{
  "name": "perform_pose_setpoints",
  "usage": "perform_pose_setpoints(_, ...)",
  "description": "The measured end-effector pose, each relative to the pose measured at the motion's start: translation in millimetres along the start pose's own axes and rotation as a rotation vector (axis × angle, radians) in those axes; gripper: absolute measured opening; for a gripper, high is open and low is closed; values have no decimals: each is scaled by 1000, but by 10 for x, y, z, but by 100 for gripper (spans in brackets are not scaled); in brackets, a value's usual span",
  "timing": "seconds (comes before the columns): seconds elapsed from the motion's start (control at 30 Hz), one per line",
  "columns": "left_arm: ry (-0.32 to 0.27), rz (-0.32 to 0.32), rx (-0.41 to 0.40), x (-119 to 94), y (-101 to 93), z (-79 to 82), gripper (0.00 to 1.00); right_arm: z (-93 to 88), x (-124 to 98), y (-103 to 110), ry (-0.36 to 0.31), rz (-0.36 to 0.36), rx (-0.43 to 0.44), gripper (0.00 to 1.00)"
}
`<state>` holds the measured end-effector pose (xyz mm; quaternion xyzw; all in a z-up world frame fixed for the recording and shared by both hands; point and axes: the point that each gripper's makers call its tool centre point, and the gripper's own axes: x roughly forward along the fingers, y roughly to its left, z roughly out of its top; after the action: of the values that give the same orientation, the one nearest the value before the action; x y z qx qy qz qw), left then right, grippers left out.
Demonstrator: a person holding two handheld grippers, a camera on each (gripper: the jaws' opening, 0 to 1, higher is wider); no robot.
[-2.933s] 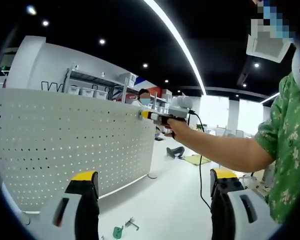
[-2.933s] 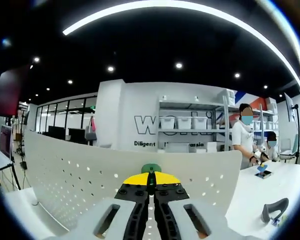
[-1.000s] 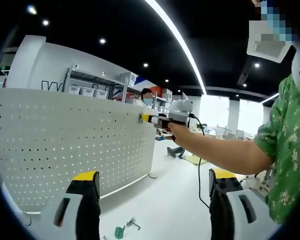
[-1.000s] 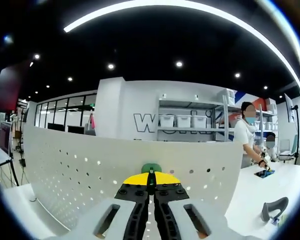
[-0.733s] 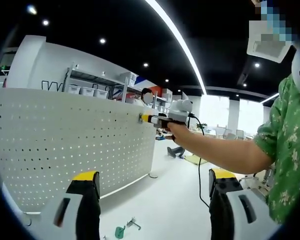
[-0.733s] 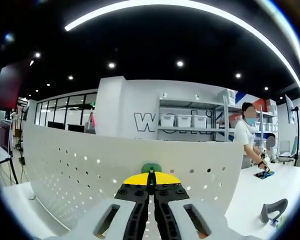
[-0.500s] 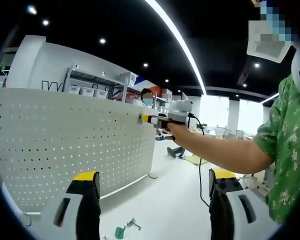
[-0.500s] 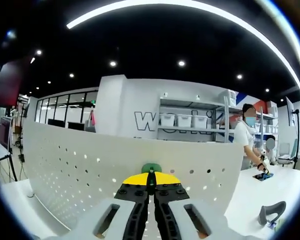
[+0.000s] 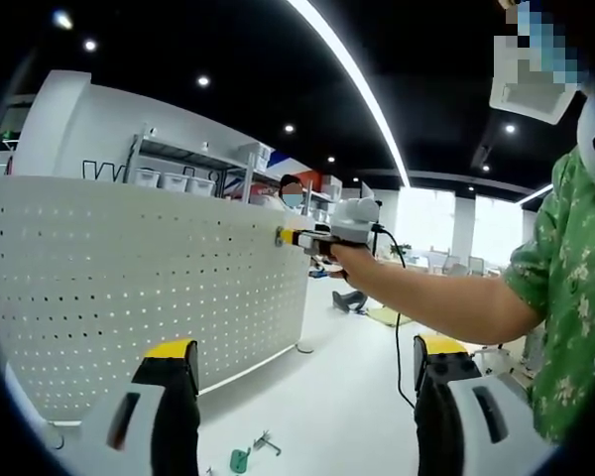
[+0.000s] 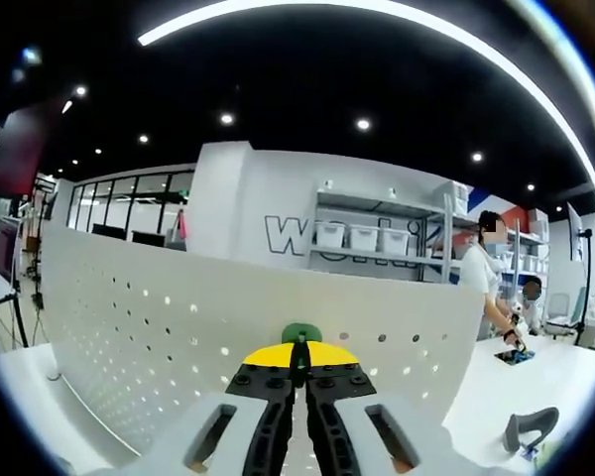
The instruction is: Insert the hook assembly into the mounting plate slot until the hook locks in place.
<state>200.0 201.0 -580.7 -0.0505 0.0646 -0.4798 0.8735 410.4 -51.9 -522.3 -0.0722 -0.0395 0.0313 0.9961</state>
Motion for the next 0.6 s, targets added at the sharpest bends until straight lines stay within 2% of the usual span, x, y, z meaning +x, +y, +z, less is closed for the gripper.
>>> perform_pose_setpoints(0.43,4,-1,3,-3,-13,-5,92,-21,-14,7,0,-2,-4,2)
perform_pose_setpoints(0.6,3,3,2,-15,-7,-8,92,-89,-15,-9,13,-6,3,4)
